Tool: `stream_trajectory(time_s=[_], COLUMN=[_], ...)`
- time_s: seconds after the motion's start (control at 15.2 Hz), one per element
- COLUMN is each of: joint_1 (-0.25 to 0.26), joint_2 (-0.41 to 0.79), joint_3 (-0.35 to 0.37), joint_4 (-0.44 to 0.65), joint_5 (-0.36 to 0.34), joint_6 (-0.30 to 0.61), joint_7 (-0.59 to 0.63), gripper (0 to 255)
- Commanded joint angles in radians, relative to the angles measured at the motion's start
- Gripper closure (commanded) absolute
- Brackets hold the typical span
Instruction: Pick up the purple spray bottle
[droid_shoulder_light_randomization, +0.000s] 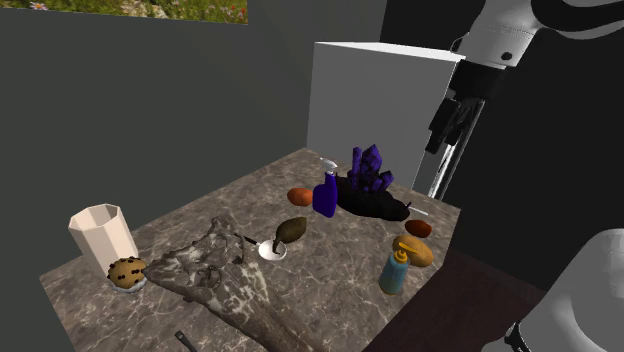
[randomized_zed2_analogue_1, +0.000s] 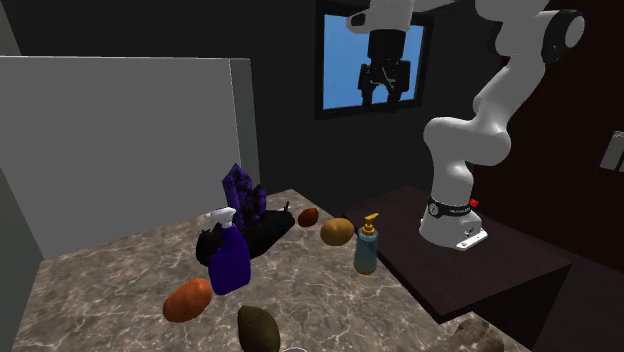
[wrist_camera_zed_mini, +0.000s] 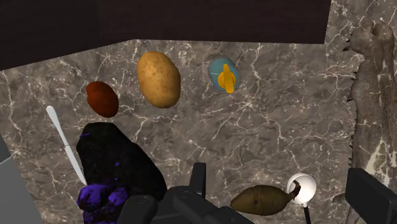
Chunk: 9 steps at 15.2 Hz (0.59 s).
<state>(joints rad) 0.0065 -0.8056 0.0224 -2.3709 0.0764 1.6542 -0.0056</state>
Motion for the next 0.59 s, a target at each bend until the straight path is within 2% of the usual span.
stream_trajectory(time_s=[0.0,0.53], joint_1=[0.000,-0.012], joint_2=[0.000,0.270], joint_3=[0.000,-0.030], joint_4=[0.000,0.044], joint_5=[0.000,-0.009], joint_6=[0.000,0.222], joint_7=[0.000,-0.048], gripper=[0,0])
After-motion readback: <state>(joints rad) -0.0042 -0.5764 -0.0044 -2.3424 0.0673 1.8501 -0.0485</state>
